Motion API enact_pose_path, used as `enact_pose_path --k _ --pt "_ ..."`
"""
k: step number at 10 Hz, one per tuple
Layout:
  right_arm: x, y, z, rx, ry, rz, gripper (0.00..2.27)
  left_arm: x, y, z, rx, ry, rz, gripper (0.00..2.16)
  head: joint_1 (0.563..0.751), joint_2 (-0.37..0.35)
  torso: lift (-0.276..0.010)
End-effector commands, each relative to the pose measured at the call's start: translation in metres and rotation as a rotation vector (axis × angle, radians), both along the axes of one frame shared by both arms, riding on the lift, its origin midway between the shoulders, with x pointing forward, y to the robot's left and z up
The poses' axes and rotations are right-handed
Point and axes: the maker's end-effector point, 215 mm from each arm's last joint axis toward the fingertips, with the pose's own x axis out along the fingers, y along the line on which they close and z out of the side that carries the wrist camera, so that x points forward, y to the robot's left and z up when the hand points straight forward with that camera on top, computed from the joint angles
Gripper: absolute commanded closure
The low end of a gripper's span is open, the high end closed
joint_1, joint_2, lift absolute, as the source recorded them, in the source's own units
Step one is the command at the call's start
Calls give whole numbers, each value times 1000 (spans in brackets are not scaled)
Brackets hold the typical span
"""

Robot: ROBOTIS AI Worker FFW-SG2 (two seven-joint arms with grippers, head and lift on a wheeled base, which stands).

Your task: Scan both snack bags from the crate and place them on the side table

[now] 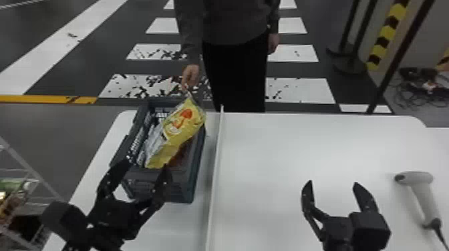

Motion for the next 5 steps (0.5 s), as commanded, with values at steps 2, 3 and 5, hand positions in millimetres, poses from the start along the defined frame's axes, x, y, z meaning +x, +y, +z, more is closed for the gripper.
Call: enact_pose_path --k 2,3,5 --pt "-1 0 -1 1 2 0 161 0 1 -1 1 3 1 144 695 68 -95" --pt "-1 0 -1 1 2 0 164 2 0 1 1 3 0 144 695 68 -95" --pt "-1 3 -1 3 2 4 167 11 3 6 20 13 5 144 695 70 -95"
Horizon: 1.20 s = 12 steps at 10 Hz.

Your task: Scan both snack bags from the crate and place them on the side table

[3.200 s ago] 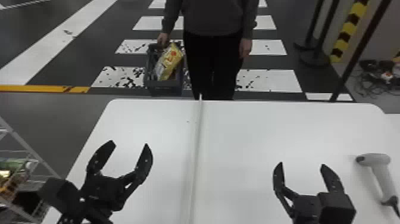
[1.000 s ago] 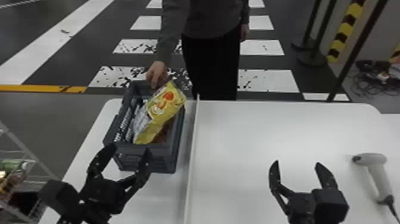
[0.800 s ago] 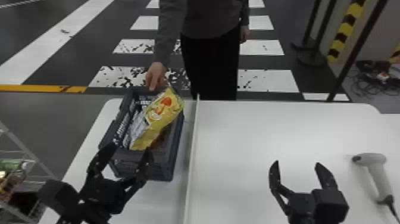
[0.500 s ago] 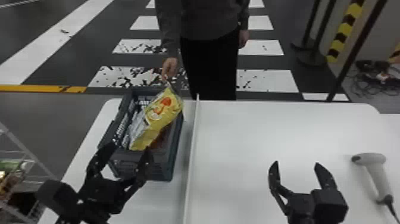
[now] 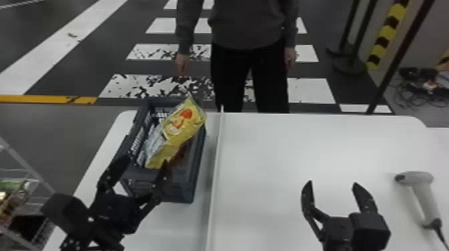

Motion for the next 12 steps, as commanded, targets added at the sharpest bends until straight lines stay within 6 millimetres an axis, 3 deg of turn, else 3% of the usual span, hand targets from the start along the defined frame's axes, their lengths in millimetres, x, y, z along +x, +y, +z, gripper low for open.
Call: enact_pose_path --k 1,6,9,12 --pt "0 1 1 0 -2 1 167 9 0 7 9 3 -2 144 695 73 -95" --pt "0 2 1 1 0 2 167 65 -10 0 87 171 -36 144 695 65 -95" --pt "0 -1 0 -2 3 -2 167 97 -37 6 175 214 -76 144 695 46 -95" --pt "0 -4 -1 -2 6 -7 167 129 -59 -2 290 298 -96 144 695 7 -95"
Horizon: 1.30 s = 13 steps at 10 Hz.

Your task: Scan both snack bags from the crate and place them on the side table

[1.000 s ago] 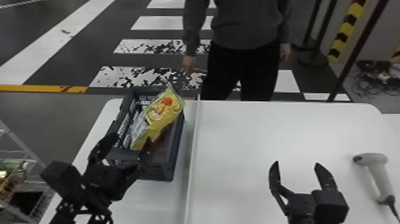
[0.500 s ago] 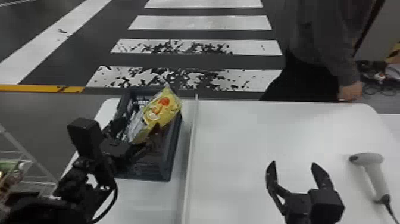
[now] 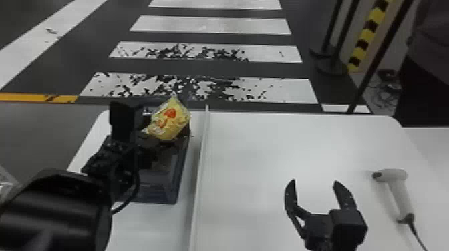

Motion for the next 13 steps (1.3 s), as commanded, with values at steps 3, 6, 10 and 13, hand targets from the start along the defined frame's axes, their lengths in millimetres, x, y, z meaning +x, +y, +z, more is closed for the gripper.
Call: enact_pose_path --k 3,6,10,13 --pt "1 -8 0 7 0 -15 167 25 -12 -16 133 81 -21 144 695 -18 -95" --pt "2 -13 -2 11 3 -25 167 35 -25 -26 215 108 -53 144 695 -37 -95" --pt "1 -18 -6 19 10 -34 167 32 -21 -37 220 163 -71 1025 695 -47 -95" --pt "-1 -18 -7 19 12 -34 167 24 -22 -40 193 187 -102 1494 695 -50 -95"
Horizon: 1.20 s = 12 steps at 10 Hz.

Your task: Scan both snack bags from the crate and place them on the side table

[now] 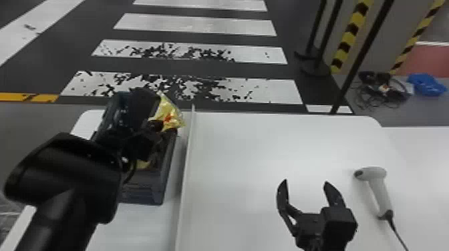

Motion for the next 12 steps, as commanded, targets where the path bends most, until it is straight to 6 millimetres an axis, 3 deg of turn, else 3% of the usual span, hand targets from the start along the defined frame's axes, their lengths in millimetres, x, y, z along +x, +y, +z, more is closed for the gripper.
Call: enact_pose_path --k 1,2,6,9,12 --pt "-1 -1 0 1 0 -2 167 -7 14 2 25 10 57 2132 695 -50 -95" --pt "-2 -1 0 -1 0 -1 167 -11 14 14 13 -5 59 2132 695 -41 -95" --pt "-1 9 1 4 -2 14 167 -27 60 43 23 -48 125 2132 695 2 -95" --pt "-2 9 0 3 0 15 167 -43 64 70 15 -71 136 2132 695 33 -95" --pt "-2 10 1 1 -1 16 167 -42 63 89 16 -107 136 2135 695 34 -95"
